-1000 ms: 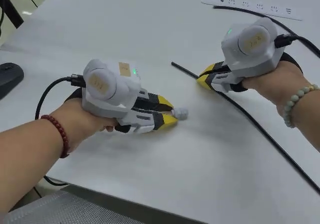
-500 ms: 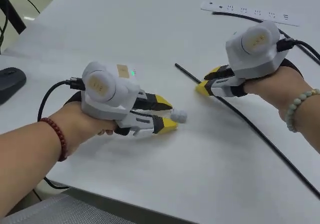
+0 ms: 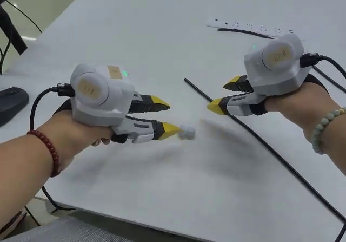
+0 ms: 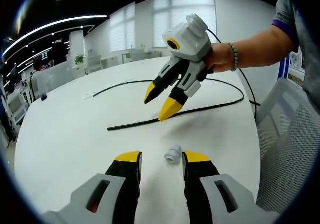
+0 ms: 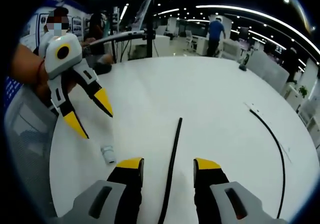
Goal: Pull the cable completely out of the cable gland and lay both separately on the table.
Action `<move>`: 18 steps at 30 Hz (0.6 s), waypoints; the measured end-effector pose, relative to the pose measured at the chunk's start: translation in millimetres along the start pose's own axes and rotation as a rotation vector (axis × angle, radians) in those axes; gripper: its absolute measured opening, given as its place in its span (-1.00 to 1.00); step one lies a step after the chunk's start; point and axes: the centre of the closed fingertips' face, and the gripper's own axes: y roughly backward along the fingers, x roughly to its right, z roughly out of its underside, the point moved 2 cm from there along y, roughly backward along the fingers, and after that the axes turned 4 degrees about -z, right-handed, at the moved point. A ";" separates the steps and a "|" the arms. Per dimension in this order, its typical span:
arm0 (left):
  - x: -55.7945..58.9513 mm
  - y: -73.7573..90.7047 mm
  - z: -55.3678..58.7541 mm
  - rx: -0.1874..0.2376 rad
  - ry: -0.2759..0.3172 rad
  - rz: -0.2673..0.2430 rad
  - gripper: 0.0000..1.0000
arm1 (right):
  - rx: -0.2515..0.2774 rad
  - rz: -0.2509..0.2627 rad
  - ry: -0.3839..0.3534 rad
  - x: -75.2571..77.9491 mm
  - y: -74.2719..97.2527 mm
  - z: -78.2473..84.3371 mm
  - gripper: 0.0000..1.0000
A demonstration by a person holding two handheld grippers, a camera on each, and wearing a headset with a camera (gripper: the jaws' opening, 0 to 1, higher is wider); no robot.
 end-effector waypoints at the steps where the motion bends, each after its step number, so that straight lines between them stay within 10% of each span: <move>1: -0.8 1.1 -0.4 0.000 0.000 -0.008 -0.33 | 0.002 0.005 -0.001 -0.3 3.0 -0.2 -0.25; 18: 6.8 26.0 -26.4 0.055 0.049 -0.091 -0.04 | 0.042 0.149 -0.061 -27.1 78.1 15.5 -0.06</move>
